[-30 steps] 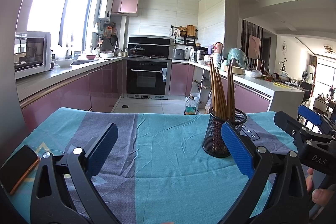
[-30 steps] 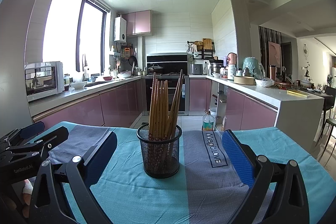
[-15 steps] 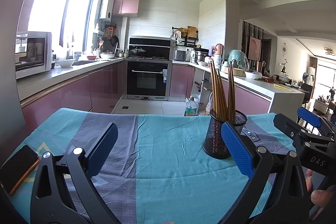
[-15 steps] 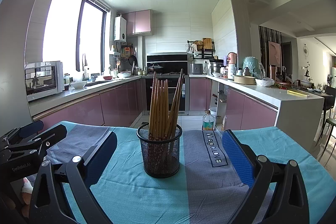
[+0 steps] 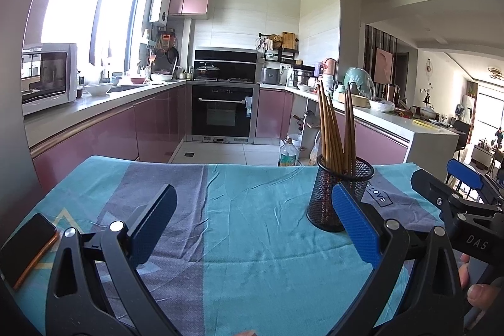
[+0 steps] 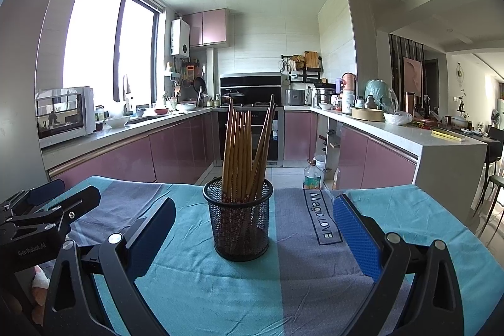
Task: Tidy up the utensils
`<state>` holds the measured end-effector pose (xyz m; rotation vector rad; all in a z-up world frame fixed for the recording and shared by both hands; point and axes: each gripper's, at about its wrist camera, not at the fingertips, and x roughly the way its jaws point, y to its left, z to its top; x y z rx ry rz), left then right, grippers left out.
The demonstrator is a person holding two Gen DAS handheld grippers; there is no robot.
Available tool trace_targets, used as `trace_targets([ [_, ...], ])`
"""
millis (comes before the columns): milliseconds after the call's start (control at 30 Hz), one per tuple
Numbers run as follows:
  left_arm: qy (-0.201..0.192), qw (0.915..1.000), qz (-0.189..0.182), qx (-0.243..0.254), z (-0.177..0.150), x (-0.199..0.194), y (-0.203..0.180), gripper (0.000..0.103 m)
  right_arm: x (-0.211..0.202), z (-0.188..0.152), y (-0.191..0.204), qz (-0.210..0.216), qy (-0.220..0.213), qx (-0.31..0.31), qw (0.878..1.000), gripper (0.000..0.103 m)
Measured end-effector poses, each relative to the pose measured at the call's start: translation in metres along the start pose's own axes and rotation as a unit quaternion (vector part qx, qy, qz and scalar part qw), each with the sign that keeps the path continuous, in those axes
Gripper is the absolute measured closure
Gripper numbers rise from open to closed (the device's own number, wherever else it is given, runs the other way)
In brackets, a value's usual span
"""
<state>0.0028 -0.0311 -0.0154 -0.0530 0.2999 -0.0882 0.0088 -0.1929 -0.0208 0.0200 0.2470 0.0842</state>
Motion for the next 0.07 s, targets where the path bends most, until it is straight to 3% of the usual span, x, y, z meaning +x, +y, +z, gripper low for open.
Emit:
trace_targets([
  [67, 0.009, 1.0000, -0.001, -0.003, -0.0016, 0.0045, 0.0028, 0.006, 0.0016, -0.0005, -0.0024, -0.002, 0.005, -0.002, 1.000, 0.006],
])
